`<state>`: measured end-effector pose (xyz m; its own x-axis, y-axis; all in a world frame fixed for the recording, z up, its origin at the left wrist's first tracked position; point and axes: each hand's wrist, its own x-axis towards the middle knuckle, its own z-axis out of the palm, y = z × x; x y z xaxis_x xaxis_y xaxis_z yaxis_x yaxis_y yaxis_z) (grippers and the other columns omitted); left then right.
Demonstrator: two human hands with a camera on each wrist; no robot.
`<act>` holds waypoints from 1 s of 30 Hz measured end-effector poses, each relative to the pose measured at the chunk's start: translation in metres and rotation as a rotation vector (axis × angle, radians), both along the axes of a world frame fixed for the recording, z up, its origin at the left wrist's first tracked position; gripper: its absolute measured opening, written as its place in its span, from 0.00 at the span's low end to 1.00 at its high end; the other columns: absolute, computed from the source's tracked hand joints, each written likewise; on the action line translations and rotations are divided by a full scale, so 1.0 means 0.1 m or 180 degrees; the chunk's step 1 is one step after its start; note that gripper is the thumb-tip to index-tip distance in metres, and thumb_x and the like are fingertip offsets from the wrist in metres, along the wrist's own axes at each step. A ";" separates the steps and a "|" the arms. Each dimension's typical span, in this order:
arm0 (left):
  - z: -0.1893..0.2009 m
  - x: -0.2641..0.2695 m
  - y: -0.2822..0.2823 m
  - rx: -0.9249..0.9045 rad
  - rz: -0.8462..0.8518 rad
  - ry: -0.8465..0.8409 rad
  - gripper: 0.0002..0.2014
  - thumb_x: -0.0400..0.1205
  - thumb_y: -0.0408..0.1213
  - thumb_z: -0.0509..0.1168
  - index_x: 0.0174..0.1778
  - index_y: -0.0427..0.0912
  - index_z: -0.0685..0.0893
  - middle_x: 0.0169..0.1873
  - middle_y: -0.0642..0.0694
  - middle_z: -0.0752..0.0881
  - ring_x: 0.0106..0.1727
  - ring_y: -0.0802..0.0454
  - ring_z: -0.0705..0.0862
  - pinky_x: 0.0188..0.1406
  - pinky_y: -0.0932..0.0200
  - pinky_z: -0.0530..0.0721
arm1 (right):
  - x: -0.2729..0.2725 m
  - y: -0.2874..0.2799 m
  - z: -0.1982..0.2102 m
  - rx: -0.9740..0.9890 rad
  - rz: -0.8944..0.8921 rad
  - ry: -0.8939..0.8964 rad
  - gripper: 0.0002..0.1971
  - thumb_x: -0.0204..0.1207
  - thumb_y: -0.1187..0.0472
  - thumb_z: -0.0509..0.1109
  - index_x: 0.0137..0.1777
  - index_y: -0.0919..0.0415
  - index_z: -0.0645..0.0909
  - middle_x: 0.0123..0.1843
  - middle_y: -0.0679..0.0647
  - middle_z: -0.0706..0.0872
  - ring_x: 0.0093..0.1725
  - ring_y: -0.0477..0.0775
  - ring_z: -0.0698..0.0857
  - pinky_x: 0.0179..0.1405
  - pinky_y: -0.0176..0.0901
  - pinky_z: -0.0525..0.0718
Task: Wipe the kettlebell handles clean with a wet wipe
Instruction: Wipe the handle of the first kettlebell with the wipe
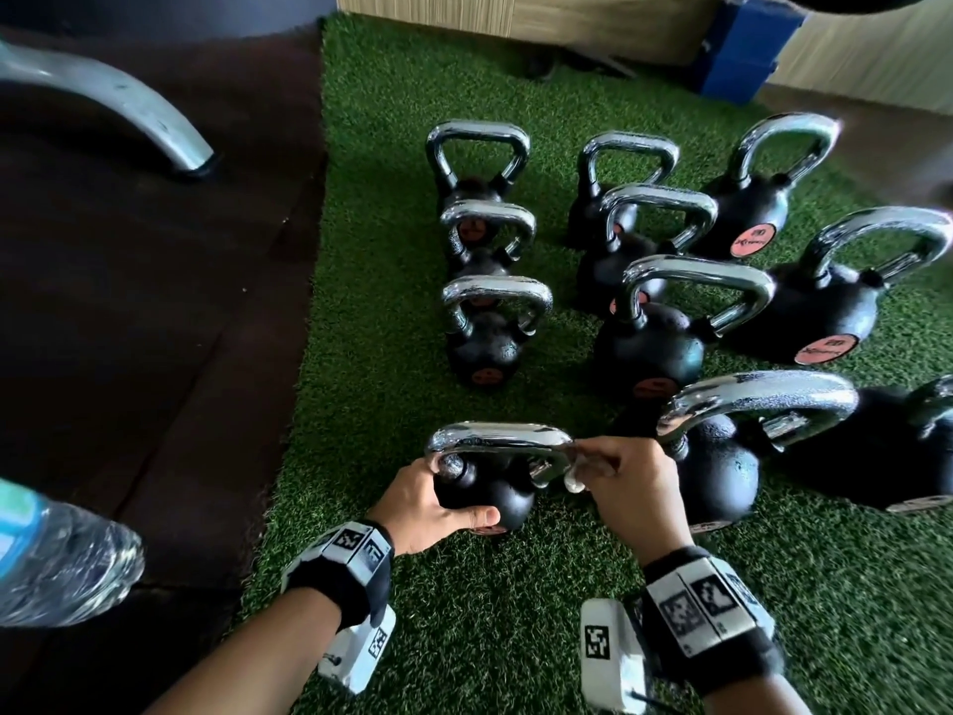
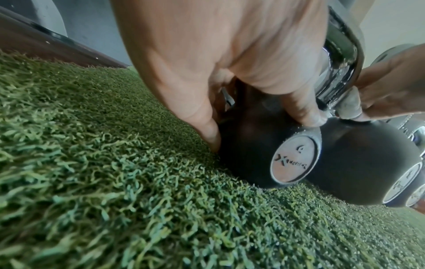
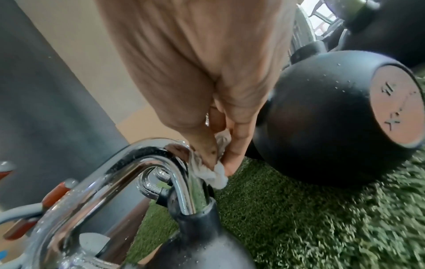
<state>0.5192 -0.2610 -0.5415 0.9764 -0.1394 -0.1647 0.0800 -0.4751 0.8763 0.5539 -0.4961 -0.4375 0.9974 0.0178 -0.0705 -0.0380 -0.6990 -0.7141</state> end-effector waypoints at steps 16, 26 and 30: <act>0.55 -0.35 0.07 0.0614 -0.0621 0.1288 0.16 0.85 0.60 0.64 0.45 0.53 0.88 0.43 0.57 0.93 0.38 0.61 0.93 0.42 0.63 0.88 | -0.25 -0.15 -0.09 0.0945 0.0549 0.1537 0.09 0.66 0.70 0.83 0.43 0.56 0.93 0.42 0.52 0.95 0.41 0.52 0.94 0.44 0.46 0.93; 0.95 -0.50 -0.13 -0.2260 0.0194 0.1259 0.19 0.77 0.51 0.75 0.58 0.43 0.93 0.57 0.40 0.93 0.59 0.44 0.92 0.56 0.57 0.90 | -0.48 0.17 0.31 0.1409 0.0731 0.0446 0.18 0.59 0.57 0.89 0.43 0.51 0.81 0.40 0.51 0.92 0.32 0.47 0.83 0.31 0.41 0.82; 1.09 -0.45 -0.11 -0.2082 0.0271 0.0551 0.17 0.75 0.45 0.79 0.60 0.48 0.93 0.57 0.47 0.93 0.59 0.49 0.92 0.54 0.61 0.90 | -0.48 0.29 0.31 0.1343 0.0390 -0.0022 0.20 0.62 0.60 0.88 0.43 0.51 0.78 0.35 0.50 0.87 0.28 0.42 0.76 0.26 0.39 0.76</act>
